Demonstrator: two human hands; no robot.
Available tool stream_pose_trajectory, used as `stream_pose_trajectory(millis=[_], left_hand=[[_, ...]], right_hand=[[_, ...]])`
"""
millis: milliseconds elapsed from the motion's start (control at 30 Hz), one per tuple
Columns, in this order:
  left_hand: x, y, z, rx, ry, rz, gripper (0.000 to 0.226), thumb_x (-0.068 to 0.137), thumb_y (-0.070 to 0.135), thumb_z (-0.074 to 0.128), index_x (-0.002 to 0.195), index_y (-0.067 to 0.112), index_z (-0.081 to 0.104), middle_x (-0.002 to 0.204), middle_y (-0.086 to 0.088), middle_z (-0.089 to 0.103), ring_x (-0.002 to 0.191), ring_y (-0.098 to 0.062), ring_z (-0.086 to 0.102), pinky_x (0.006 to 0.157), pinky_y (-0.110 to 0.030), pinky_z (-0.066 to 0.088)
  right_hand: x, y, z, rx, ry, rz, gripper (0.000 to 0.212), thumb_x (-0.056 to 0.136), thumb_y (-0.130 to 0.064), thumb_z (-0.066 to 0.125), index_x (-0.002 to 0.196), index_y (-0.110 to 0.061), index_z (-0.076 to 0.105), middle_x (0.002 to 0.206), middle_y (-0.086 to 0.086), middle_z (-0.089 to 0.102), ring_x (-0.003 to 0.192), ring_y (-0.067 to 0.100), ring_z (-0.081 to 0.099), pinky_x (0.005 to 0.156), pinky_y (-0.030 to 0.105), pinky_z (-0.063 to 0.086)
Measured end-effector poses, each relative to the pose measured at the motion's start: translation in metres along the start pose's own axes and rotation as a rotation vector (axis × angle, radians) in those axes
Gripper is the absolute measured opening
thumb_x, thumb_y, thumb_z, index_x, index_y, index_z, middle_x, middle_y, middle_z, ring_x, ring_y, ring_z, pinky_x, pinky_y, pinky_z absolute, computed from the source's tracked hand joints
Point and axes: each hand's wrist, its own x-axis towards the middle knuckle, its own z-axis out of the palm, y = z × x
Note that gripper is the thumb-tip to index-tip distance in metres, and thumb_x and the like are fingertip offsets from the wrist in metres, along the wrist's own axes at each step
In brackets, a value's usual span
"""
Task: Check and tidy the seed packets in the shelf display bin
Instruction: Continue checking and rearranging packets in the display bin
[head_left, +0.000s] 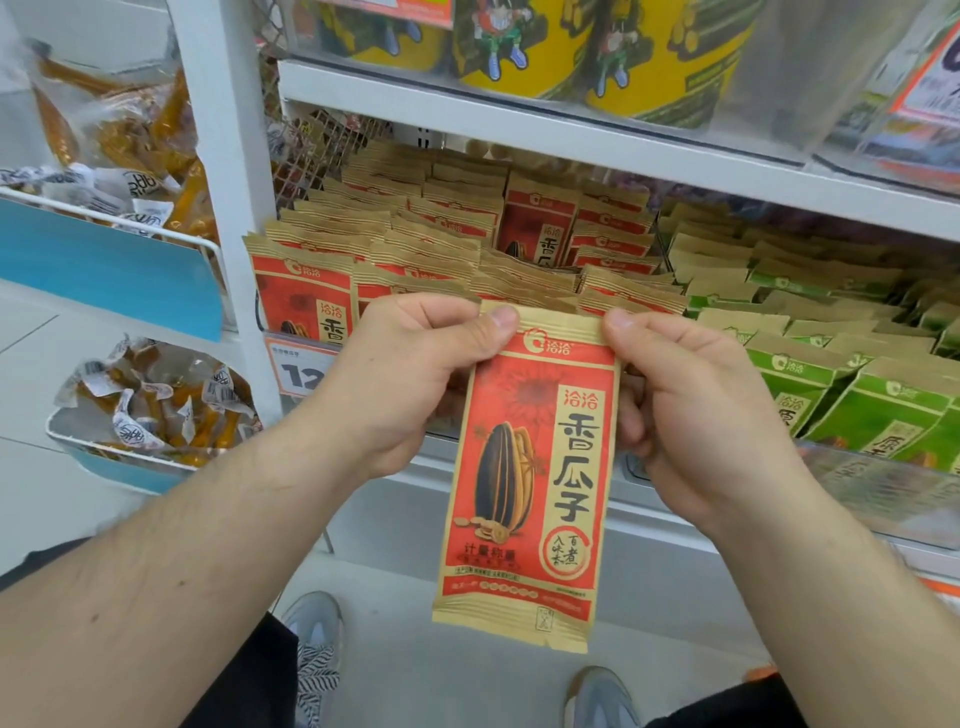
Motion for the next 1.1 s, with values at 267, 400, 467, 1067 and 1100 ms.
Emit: stream_pose_trajectory(millis=[267,400,467,1067,1100], left_hand=[[-0.002,0.002,0.002,0.005,0.016,0.0,0.03,0.066,0.029,0.068,0.075,0.0,0.065,0.062,-0.007,0.062,0.047,-0.015,0.054,0.042,-0.019,0.041],[-0.001,0.002,0.003,-0.003,0.037,0.023,0.023,0.067,0.027,0.067,0.067,0.004,0.063,0.055,-0.004,0.06,0.041,-0.012,0.052,0.039,-0.016,0.039],[0.0,0.002,0.002,-0.008,0.055,0.039,0.025,0.067,0.027,0.067,0.069,0.003,0.06,0.054,-0.004,0.057,0.041,-0.011,0.051,0.04,-0.015,0.04],[-0.01,0.005,0.002,0.066,-0.203,-0.111,0.028,0.066,0.024,0.069,0.092,0.014,0.07,0.087,-0.01,0.076,0.073,-0.023,0.073,0.071,-0.042,0.059],[-0.009,0.005,0.002,0.028,-0.171,-0.088,0.03,0.066,0.023,0.069,0.093,0.012,0.07,0.088,-0.011,0.076,0.072,-0.023,0.072,0.07,-0.041,0.06]], right_hand=[[0.0,0.001,0.001,-0.02,0.012,0.028,0.045,0.097,-0.027,0.054,0.053,-0.02,0.062,0.045,0.002,0.047,0.035,0.011,0.034,0.035,0.018,0.022],[-0.001,0.0,0.002,-0.081,-0.034,0.073,0.036,0.095,-0.03,0.056,0.062,-0.016,0.057,0.045,0.0,0.051,0.036,0.011,0.036,0.034,0.017,0.025],[-0.002,0.0,0.002,-0.138,-0.085,0.109,0.031,0.093,-0.03,0.058,0.071,-0.009,0.056,0.045,0.001,0.054,0.035,0.01,0.037,0.034,0.015,0.026],[0.001,0.003,-0.008,-0.131,-0.138,0.021,0.034,0.072,-0.044,0.061,0.075,-0.01,0.061,0.051,0.001,0.059,0.037,0.011,0.042,0.035,0.017,0.03],[0.001,0.003,-0.009,-0.144,-0.179,0.031,0.036,0.071,-0.042,0.064,0.082,-0.008,0.063,0.056,0.003,0.062,0.039,0.011,0.044,0.035,0.018,0.031]])
